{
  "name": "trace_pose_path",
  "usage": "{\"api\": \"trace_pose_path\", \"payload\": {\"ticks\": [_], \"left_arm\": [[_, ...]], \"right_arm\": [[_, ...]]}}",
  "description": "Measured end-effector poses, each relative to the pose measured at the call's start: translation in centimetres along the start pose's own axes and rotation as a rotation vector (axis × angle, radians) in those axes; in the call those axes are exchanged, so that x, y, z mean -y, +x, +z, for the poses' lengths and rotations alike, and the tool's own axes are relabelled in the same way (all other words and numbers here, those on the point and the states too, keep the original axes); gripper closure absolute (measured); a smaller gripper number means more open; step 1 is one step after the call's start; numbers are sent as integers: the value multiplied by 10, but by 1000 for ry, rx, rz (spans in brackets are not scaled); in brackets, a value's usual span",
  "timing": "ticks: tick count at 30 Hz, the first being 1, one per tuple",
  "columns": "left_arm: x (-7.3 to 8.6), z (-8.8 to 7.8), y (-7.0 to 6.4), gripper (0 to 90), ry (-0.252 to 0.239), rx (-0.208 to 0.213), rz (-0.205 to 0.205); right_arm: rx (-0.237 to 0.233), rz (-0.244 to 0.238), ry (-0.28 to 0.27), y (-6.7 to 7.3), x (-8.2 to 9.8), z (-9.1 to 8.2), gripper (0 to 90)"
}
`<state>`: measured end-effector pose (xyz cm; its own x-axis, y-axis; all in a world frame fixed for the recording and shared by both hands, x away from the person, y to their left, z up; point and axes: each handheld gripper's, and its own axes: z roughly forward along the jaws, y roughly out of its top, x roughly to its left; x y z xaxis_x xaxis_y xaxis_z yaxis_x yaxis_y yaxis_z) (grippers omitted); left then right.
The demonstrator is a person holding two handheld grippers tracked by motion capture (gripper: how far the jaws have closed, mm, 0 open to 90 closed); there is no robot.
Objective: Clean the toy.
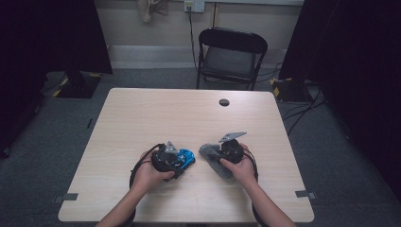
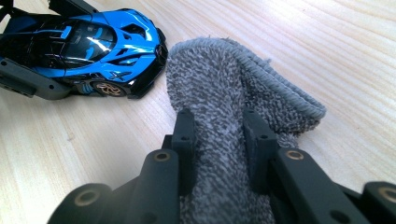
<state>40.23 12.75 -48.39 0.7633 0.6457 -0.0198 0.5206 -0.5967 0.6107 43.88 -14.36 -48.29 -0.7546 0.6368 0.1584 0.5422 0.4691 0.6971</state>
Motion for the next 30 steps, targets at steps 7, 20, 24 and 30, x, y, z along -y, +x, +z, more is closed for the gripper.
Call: {"api": "trace_pose_path", "payload": {"ticks": [7, 20, 24, 30], "left_arm": [[-1, -3, 3, 261, -10, 31, -39], [-10, -23, 4, 262, -70, 68, -52], [-14, -32, 6, 262, -107, 77, -68], [-21, -45, 11, 262, -164, 89, -79]], "right_arm": [[-7, 4, -6, -1, 1, 0, 708], [-7, 10, -10, -2, 1, 0, 710], [-2, 12, -16, -2, -1, -3, 717], [-58, 56, -105, -3, -13, -18, 719]]}}
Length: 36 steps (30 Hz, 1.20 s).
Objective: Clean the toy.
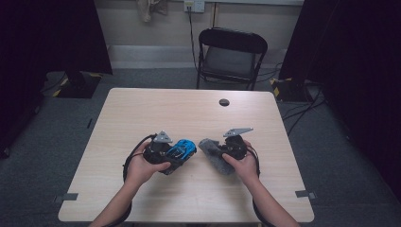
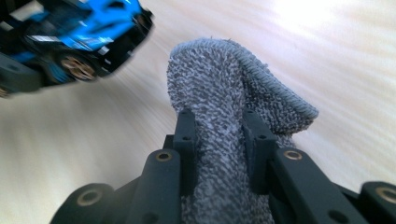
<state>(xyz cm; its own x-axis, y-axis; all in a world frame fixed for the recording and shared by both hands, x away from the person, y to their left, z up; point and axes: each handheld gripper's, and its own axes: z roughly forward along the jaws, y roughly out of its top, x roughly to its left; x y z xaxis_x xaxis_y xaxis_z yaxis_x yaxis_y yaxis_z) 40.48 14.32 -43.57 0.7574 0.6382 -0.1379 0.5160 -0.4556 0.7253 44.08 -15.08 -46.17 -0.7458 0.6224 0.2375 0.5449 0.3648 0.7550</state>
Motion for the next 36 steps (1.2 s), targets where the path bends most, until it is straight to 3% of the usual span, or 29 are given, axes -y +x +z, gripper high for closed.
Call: {"api": "trace_pose_path", "payload": {"ticks": [5, 8, 13, 17, 22, 36], "left_arm": [[-13, -5, -3, 261, -47, 24, 2], [-19, -3, -7, 262, -57, 29, 7], [-21, 4, -7, 281, -61, 45, -15], [-19, 11, -6, 283, -43, 50, -15], [-17, 14, -6, 283, -61, 60, -31], [-25, 15, -9, 283, -104, 57, -34]], "right_arm": [[-24, -5, -49, 7, -11, -7, 719], [-62, 14, -76, 9, -12, -6, 719], [-104, 18, -82, 13, -10, -3, 719], [-86, -5, -50, 15, -9, -1, 719], [-109, 12, -62, 13, -6, 1, 719], [-185, -58, -41, 35, -4, 15, 719]]}}
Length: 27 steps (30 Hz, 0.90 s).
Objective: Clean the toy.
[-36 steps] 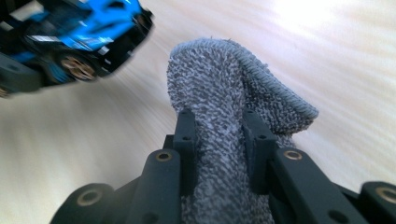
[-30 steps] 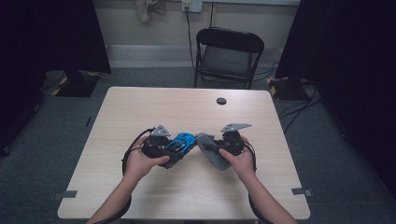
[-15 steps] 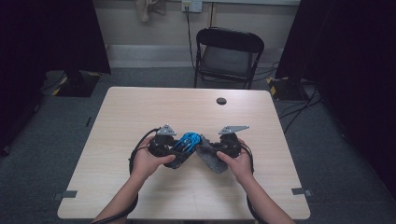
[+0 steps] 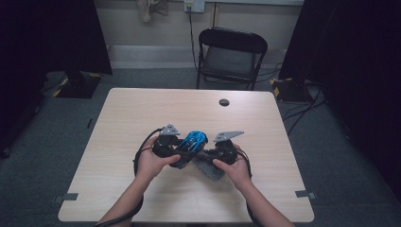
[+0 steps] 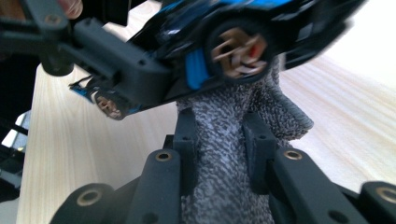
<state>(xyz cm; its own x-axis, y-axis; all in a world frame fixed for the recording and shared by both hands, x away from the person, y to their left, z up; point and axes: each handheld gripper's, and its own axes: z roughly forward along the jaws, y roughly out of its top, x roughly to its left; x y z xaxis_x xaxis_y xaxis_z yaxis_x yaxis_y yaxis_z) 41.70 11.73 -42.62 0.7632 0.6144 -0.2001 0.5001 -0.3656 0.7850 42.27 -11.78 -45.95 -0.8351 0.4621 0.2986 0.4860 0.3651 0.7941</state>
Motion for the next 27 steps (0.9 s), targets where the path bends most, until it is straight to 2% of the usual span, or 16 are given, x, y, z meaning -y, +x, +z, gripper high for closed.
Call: {"api": "trace_pose_path", "payload": {"ticks": [7, 13, 17, 20, 23, 25, 27], "left_arm": [[-3, 1, 0, 283, -20, -5, -6], [-2, 1, 2, 283, -12, -12, -13], [1, -1, 4, 283, -9, -20, -14], [5, -4, 7, 283, -4, -28, -20], [8, -6, 10, 283, 2, -34, -20], [10, -6, 10, 283, 2, -36, -24], [12, -6, 11, 283, 2, -35, -26]], "right_arm": [[-24, -12, 8, 5, 2, 5, 719], [-33, -26, 31, 7, 3, 7, 718], [22, -28, 52, 0, 3, 1, 715], [103, -47, 72, -10, 1, -10, 709], [161, -39, 84, -18, 0, -18, 691], [196, -40, 103, -23, 3, -19, 659], [211, -43, 120, -26, 8, -19, 600]]}}
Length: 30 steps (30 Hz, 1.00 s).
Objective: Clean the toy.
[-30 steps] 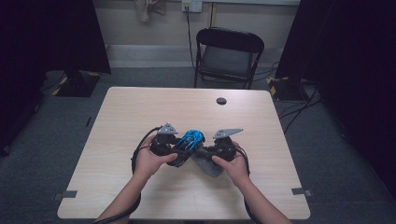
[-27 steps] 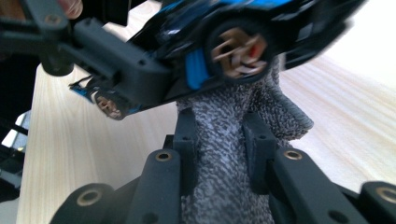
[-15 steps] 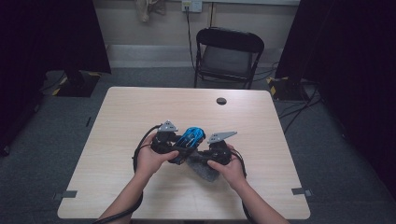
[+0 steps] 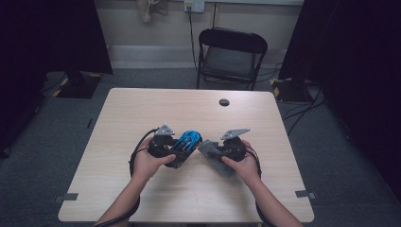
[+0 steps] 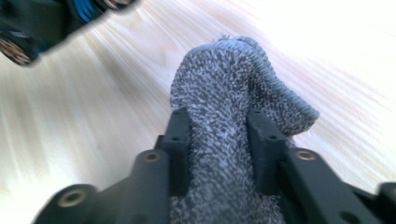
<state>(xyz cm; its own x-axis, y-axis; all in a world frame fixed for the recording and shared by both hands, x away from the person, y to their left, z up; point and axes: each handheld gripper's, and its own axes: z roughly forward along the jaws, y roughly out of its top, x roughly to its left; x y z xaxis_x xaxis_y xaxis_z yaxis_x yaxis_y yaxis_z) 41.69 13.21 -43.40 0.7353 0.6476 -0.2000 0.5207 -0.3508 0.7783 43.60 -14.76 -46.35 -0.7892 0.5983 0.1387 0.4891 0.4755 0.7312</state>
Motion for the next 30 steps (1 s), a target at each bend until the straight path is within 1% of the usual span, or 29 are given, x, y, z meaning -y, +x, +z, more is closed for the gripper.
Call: {"api": "trace_pose_path", "payload": {"ticks": [1, 2, 4, 5, 7, 9, 11, 12, 14, 16, 18, 21, 23, 24, 27, 28, 30], "left_arm": [[1, 0, 0, 283, 5, 2, 1], [2, 0, 0, 283, 10, 2, 1], [2, 1, 0, 283, 8, -1, 5], [3, 2, 0, 283, 10, 4, 0], [3, 2, 0, 283, 12, 0, 5], [3, 2, -1, 283, 13, 1, 9], [2, 2, -2, 283, 9, 1, 6], [1, 2, -2, 283, 12, 1, 12], [0, 3, -3, 283, 13, 0, 15], [-1, 3, -4, 283, 9, 3, 14], [-3, 3, -5, 283, 5, 6, 16], [-5, 3, -7, 283, 1, 12, 19], [-6, 3, -7, 283, 0, 16, 22], [-7, 3, -8, 283, 1, 17, 23], [-8, 5, -9, 283, -5, 21, 23], [-8, 5, -9, 283, -3, 24, 22], [-8, 5, -10, 283, -5, 27, 23]], "right_arm": [[22, -7, 18, 0, 2, 2, 556], [32, -9, 31, 0, 5, 3, 503], [42, -19, 41, 2, 9, 5, 404], [50, -26, 48, 3, 9, 5, 373], [65, -57, 59, 5, 10, 4, 309], [70, -67, 61, 7, 11, 1, 264], [101, -81, 71, 9, 12, -5, 254], [104, -84, 66, 8, 12, -7, 254], [100, -77, 77, 8, 15, -11, 252], [122, -86, 94, 9, 20, -13, 253], [123, -84, 107, 8, 24, -10, 275], [115, -77, 127, 5, 32, -2, 343], [104, -76, 107, 4, 33, -2, 494], [103, -71, 110, 4, 33, -2, 554], [95, -51, 124, 3, 30, -3, 651], [93, -25, 121, 1, 30, -4, 669], [80, 11, 89, -1, 28, -6, 683]]}}
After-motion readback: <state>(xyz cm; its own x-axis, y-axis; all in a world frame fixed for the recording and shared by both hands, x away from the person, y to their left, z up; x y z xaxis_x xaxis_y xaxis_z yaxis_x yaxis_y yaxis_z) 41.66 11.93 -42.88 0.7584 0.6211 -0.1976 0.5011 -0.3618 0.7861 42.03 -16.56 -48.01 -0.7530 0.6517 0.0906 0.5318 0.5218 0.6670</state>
